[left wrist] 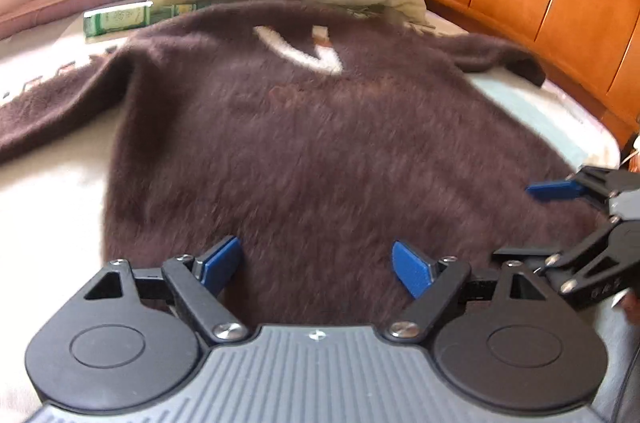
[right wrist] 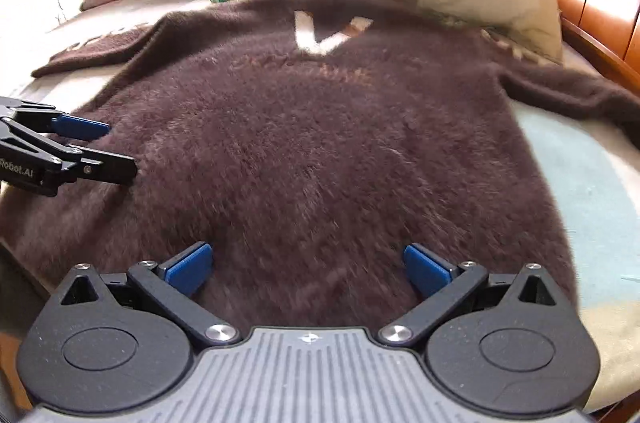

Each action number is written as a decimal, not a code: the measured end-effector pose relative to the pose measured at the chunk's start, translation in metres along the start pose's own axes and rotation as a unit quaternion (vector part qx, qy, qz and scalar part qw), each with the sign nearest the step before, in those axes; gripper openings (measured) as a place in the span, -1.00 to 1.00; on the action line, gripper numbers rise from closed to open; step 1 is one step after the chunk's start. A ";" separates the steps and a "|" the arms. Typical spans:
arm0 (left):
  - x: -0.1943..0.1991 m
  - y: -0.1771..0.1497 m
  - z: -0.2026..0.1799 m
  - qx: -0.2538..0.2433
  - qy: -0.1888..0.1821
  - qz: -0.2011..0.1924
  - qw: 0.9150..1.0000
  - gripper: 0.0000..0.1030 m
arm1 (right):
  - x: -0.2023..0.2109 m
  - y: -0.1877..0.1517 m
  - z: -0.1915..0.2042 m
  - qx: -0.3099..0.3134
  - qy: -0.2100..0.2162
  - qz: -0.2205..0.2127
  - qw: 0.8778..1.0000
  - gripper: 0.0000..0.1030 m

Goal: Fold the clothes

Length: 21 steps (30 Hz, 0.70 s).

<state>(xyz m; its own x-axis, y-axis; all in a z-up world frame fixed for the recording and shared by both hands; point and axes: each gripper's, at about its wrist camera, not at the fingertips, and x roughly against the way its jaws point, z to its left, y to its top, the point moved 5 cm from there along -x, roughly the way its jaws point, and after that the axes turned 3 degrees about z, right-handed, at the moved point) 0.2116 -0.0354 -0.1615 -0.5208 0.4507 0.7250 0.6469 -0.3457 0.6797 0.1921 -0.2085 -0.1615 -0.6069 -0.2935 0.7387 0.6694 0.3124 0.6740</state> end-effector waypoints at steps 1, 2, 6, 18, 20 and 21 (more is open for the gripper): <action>0.004 -0.003 0.002 0.002 0.003 0.007 1.000 0.64 | 0.005 -0.007 -0.003 -0.005 0.001 0.006 1.000 1.00; 0.009 -0.007 0.004 0.003 0.005 0.014 1.000 0.65 | 0.012 -0.014 -0.007 -0.018 0.002 0.009 1.000 1.00; 0.021 -0.001 0.013 0.020 0.004 0.040 0.999 0.65 | 0.031 -0.030 -0.015 -0.024 -0.003 0.012 1.000 1.00; -0.009 0.048 -0.009 0.015 -0.021 -0.001 1.000 0.67 | 0.036 0.001 -0.027 -0.062 -0.015 -0.013 0.998 1.00; -0.015 0.042 -0.005 0.024 -0.022 0.008 0.999 0.67 | 0.027 -0.004 -0.035 -0.082 -0.024 0.004 0.996 1.00; -0.016 0.037 -0.002 0.029 -0.024 0.008 0.999 0.66 | 0.023 -0.008 -0.040 -0.098 -0.025 0.013 0.995 1.00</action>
<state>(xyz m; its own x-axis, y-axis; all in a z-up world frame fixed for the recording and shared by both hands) 0.2423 -0.0572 -0.1473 -0.4829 0.4852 0.7290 0.6876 -0.3053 0.6588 0.1902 -0.2541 -0.1500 -0.6057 -0.2406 0.7584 0.7529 0.1351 0.6442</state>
